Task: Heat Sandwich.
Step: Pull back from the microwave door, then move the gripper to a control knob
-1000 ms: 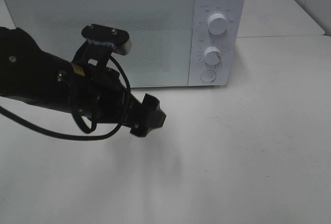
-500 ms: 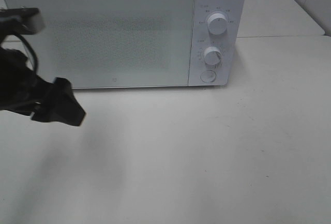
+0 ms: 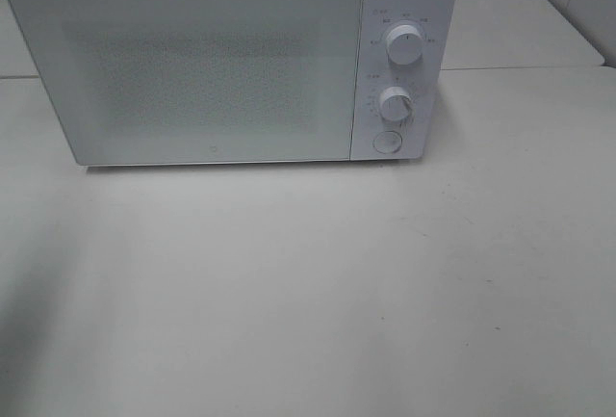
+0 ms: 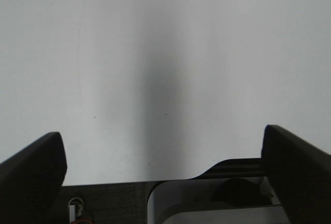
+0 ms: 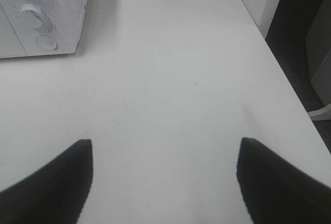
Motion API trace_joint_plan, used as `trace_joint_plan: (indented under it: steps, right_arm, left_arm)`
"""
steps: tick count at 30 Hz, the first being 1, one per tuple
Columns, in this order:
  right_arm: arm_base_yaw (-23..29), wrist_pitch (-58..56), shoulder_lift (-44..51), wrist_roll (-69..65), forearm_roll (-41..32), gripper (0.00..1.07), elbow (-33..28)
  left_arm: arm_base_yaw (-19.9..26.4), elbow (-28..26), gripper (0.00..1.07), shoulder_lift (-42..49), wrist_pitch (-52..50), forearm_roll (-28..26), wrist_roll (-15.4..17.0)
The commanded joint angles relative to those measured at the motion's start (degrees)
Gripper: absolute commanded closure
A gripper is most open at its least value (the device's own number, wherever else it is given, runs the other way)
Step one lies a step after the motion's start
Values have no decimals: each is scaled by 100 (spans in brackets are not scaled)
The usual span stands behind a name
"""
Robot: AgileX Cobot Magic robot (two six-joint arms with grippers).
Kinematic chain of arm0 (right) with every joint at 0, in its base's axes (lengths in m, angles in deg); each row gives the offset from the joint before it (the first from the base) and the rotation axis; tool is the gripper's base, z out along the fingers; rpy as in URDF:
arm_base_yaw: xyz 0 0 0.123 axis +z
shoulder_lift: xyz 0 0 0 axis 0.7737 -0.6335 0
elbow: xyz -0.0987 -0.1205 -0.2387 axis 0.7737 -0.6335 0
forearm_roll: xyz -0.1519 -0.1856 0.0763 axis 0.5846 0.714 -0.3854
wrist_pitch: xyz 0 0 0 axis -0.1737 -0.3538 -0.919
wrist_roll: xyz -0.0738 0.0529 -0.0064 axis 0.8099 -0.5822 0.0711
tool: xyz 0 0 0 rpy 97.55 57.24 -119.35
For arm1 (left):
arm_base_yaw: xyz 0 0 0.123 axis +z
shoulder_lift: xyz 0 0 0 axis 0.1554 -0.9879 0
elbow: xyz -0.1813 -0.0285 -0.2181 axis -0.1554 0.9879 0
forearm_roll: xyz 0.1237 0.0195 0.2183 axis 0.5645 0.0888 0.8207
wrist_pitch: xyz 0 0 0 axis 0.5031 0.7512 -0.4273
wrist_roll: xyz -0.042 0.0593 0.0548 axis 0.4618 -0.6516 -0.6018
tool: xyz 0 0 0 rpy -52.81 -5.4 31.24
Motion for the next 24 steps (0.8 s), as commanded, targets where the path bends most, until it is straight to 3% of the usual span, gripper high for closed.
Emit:
trace_joint_plan:
  steps: [1, 9, 17, 24]
  right_arm:
    - [-23, 86, 172, 40, -6, 32, -11]
    - [-23, 86, 172, 40, -6, 32, -11]
    - [-23, 86, 172, 40, -6, 32, -11]
    - [-23, 86, 172, 40, -6, 32, -11]
  left_arm:
    - [29, 286, 10, 625, 258, 281, 264]
    - [29, 1037, 10, 2343, 178, 344, 229]
    - [29, 1450, 10, 3885, 178, 350, 189]
    - [29, 1707, 10, 5288, 6, 235, -126]
